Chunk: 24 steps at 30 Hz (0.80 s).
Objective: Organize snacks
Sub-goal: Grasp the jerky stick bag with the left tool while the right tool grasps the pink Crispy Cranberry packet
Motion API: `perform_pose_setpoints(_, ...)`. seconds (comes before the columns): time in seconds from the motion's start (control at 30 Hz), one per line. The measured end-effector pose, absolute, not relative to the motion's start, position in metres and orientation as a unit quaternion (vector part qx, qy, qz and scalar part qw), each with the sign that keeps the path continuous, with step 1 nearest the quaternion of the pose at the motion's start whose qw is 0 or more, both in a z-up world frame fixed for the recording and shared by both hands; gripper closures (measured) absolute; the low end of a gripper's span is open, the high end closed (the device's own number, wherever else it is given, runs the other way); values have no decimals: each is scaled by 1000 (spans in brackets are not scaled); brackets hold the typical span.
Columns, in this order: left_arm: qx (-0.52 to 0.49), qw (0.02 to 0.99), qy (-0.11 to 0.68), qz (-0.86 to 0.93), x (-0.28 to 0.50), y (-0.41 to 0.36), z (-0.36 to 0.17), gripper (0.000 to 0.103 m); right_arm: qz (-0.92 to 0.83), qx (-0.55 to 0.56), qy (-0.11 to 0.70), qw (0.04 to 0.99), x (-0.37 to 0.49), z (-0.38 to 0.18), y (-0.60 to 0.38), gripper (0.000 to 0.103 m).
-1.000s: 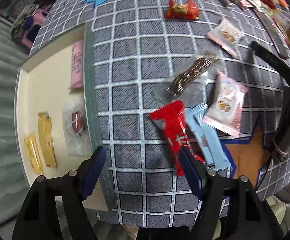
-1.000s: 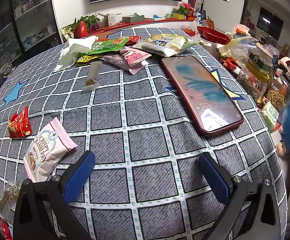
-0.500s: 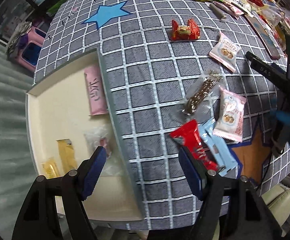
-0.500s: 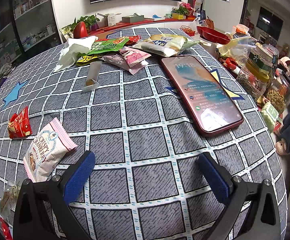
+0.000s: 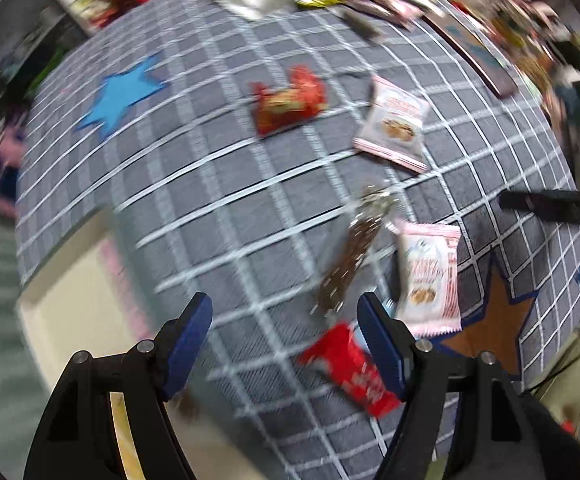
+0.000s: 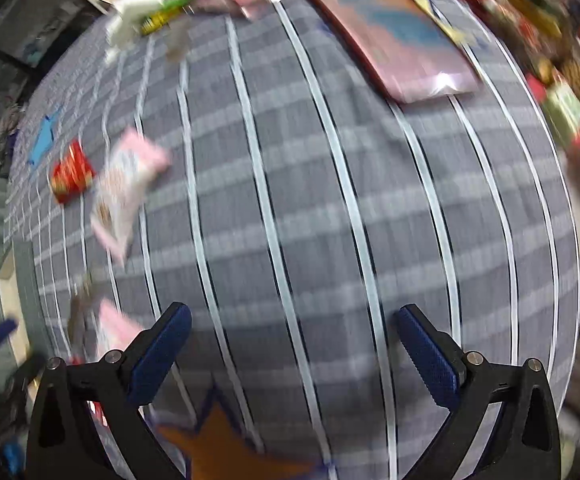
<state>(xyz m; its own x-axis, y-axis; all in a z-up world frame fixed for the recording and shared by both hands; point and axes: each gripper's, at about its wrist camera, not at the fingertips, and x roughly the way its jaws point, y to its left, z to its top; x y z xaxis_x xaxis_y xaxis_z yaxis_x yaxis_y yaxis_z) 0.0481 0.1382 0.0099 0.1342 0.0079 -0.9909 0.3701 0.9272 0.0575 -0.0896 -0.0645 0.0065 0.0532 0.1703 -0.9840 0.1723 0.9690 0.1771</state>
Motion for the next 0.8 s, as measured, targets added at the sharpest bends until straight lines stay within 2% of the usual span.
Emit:
perform_pose_setpoints(0.13,172,726,647,-156,63,120,-12,25,-10,138,714,686,-128,9,-62,0)
perform_pose_setpoints(0.2,170,721,650,-168,69,114,-20,18,-5,148,720,678,-140,12,-54,0)
perform_pose_setpoints(0.4,149,723,655,-157,84,115,-30,17,10,167,731,662,-148,13,-16,0)
perform_pose_setpoints(0.47,130,724,659,-154,88,123,-29,23,7,170,736,655,-148,11,-6,0)
perform_pose_setpoints(0.53,134,727,655,-158,90,127,-26,38,6,169,740,651,-148,9,2,0)
perform_pose_setpoints(0.57,137,727,654,-162,91,129,-23,52,5,167,741,651,-149,8,6,0)
perform_pose_setpoints(0.6,138,725,655,-162,93,131,-22,59,3,164,742,650,-146,9,11,0)
perform_pose_setpoints(0.73,131,725,661,-145,107,150,-21,57,-2,133,747,652,-144,4,33,0)
perform_pose_setpoints(0.8,131,726,661,-134,111,159,-22,50,2,124,746,654,-141,2,46,0)
